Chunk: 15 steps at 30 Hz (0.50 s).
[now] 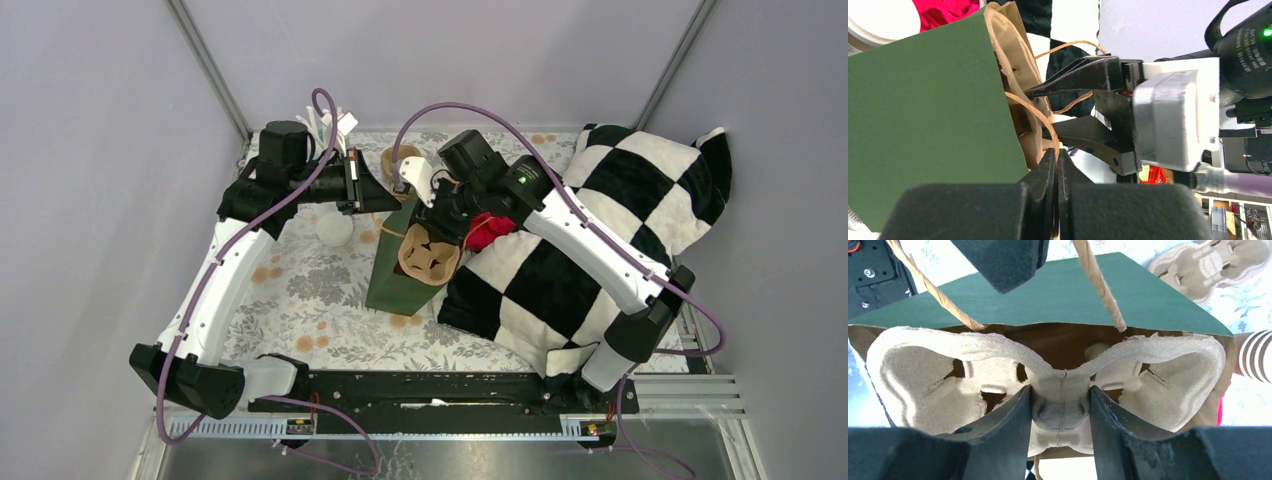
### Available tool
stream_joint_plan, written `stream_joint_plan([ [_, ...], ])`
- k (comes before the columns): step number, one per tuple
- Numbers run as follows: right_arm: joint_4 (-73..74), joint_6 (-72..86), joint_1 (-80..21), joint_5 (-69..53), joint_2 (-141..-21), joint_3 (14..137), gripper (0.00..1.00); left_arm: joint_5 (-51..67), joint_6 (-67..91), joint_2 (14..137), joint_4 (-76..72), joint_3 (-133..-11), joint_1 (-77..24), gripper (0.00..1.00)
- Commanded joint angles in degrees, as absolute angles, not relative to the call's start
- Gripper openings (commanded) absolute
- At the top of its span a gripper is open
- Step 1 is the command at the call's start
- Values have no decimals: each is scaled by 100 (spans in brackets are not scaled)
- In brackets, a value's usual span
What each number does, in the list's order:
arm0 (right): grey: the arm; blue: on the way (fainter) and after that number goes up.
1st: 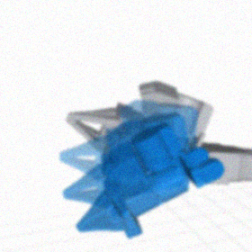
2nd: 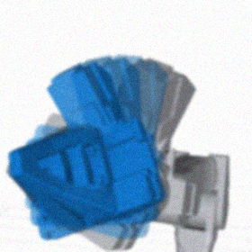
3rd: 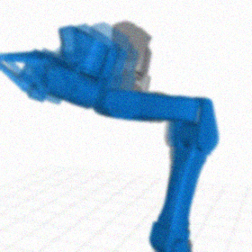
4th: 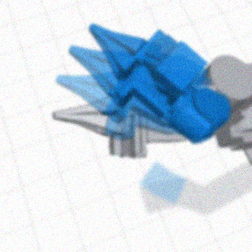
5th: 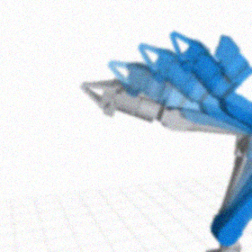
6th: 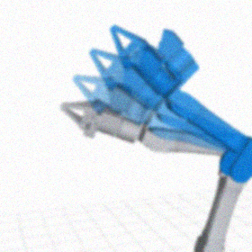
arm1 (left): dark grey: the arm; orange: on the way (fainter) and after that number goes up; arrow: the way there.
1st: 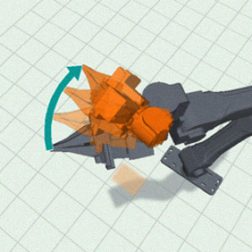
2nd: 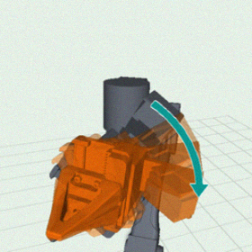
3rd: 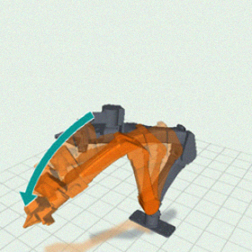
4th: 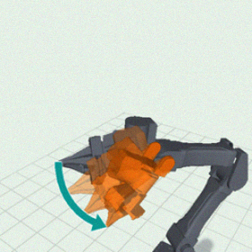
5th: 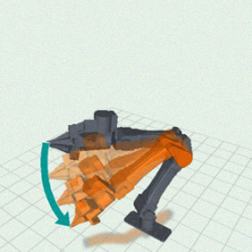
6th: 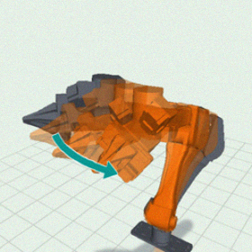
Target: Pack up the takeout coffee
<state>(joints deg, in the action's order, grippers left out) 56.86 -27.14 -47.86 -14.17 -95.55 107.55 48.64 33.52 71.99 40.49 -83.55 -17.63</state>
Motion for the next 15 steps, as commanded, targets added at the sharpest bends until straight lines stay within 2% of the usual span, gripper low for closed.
stream_joint_plan([
  [1,4916,-2724,-4833,-1249,-9134,10576,49,5070,3274,7189,3887,-8579,-1739,0],
  [15,5275,-2801,-4792,-1478,-9115,10924,49,5115,3270,7212,3880,-8544,-1740,0],
])
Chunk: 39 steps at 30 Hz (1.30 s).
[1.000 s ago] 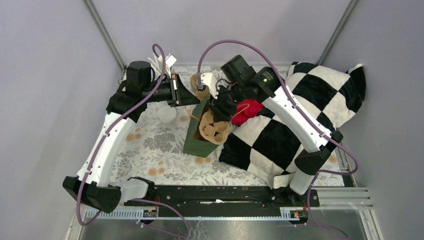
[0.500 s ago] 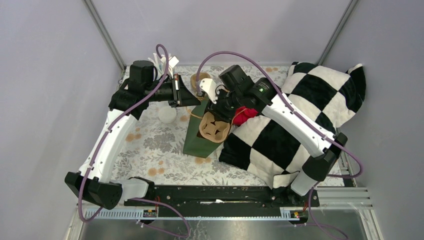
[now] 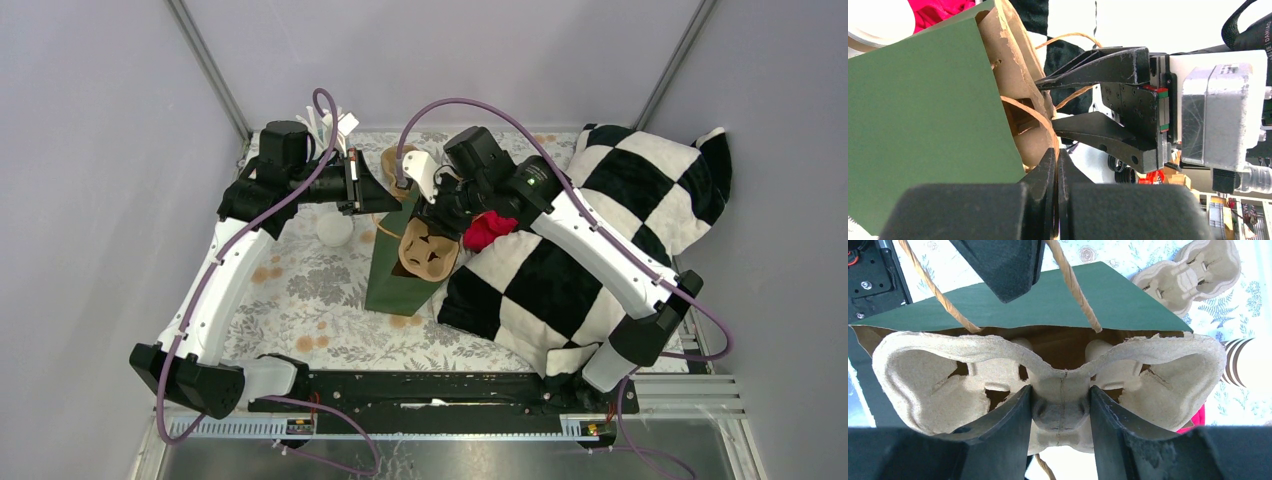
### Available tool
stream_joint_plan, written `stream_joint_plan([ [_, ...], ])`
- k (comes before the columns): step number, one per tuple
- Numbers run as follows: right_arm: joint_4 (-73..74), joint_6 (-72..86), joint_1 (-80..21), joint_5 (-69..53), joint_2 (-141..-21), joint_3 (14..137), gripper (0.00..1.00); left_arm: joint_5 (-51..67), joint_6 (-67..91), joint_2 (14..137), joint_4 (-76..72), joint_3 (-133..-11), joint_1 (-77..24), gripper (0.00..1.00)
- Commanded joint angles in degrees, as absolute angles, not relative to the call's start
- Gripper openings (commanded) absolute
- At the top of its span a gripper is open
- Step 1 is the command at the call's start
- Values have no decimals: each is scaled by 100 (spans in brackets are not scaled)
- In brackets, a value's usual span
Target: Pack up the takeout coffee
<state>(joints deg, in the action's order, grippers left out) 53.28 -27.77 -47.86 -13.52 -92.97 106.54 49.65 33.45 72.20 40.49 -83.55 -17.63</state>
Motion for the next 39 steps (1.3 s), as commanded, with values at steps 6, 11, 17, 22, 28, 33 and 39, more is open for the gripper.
stream_joint_plan([
  [6,5094,-2575,-4692,-1379,-8912,10694,49,5115,3270,7185,3882,-8516,-1738,0],
  [11,5208,-2675,-4605,-1183,-8866,10738,48,5117,3270,7159,3879,-8492,-1755,0],
  [17,5279,-2751,-4654,-1054,-9000,10631,45,5077,3278,7128,3883,-8514,-1770,0],
  [22,4395,-2580,-4796,-706,-8701,9937,48,5046,3283,7078,3879,-8495,-1775,0],
  [28,4275,-2795,-4915,-796,-8615,9571,48,5106,3351,7027,3758,-8386,-1771,0],
  [33,4544,-3382,-5073,-1404,-8355,9434,48,5124,3464,7003,3640,-8374,-1775,0],
  [39,4693,-3534,-5123,-2033,-8230,9306,48,5245,3707,7000,3347,-8321,-1775,0],
])
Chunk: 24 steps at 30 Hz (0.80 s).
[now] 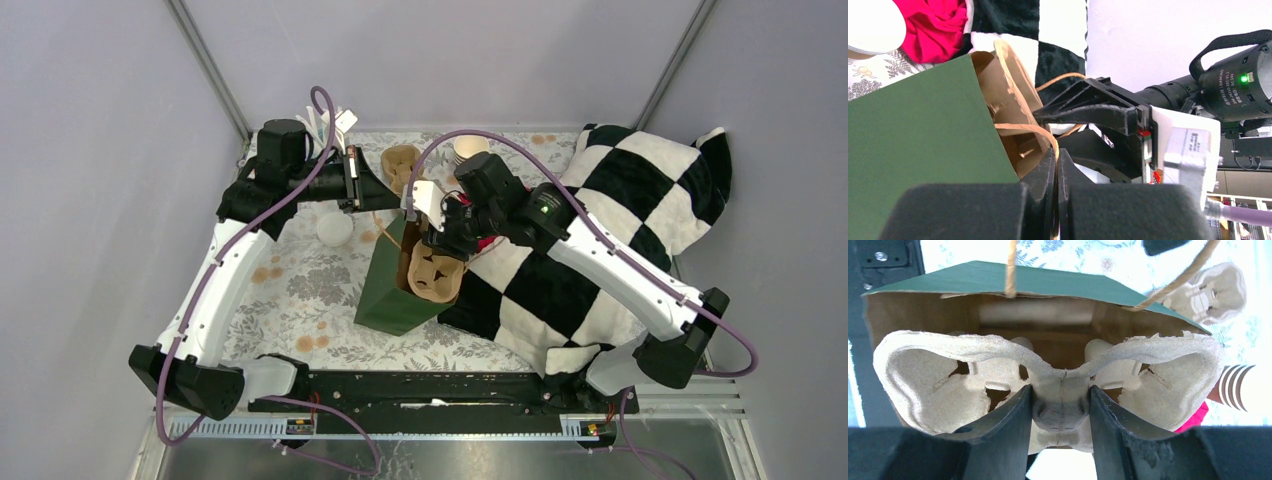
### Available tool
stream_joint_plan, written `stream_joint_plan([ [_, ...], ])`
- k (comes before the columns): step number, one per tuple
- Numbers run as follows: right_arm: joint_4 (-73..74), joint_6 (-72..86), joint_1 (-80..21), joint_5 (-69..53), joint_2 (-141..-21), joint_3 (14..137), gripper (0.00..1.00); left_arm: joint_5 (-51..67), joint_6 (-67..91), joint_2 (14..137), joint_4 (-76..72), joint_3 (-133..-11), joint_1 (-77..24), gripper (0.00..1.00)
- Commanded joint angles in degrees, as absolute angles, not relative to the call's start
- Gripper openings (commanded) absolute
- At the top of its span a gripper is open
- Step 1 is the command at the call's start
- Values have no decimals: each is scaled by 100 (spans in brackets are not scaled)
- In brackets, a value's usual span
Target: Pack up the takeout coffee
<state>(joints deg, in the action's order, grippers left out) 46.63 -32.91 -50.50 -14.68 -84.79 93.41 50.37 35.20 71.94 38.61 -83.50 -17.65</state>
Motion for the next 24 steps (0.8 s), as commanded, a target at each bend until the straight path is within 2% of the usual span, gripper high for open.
stream_joint_plan([
  [1,4683,-3528,-5131,-2072,-8229,9286,47,5259,3770,6997,3284,-8286,-1775,0],
  [13,4928,-2998,-5153,-1926,-8415,9301,46,5247,4912,6683,1945,-7497,-1775,0],
  [24,4529,-2449,-5144,-2524,-8586,9203,47,5052,4674,6555,2398,-7482,-1767,0],
])
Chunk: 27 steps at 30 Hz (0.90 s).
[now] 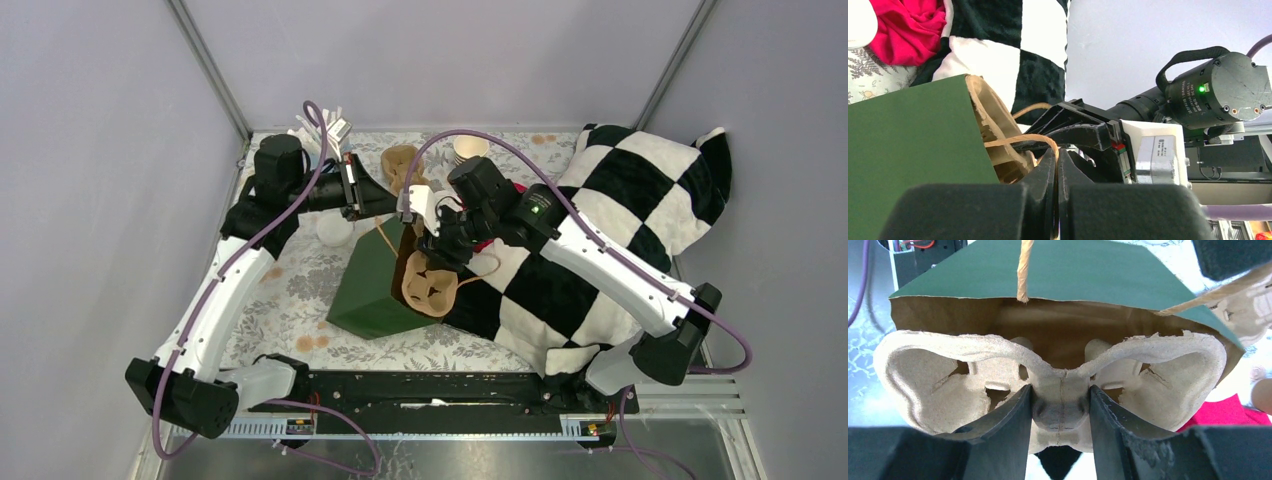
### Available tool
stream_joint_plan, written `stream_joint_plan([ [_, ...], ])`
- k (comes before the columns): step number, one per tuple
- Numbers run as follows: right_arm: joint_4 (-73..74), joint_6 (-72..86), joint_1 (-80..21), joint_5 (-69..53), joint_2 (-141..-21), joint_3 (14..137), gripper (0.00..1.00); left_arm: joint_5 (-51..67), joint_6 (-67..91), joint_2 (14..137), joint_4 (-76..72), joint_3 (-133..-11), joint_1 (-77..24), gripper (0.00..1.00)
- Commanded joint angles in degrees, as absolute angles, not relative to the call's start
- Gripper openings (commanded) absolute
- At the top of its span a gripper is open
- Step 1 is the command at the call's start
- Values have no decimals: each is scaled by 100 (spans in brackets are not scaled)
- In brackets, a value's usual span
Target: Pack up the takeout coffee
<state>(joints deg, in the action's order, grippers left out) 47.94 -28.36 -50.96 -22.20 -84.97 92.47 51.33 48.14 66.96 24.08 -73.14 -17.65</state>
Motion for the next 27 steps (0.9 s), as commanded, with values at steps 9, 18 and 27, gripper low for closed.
stream_joint_plan([
  [9,4562,-2269,-5133,-2335,-8795,9460,47,4009,4019,6582,3752,-8188,-1758,16],
  [18,4257,-2370,-5107,-2678,-8785,9361,46,4856,4322,6852,3376,-8262,-1758,0],
  [27,5212,-2416,-5084,-2655,-8572,9796,45,6216,7005,6734,379,-7292,-1758,0],
])
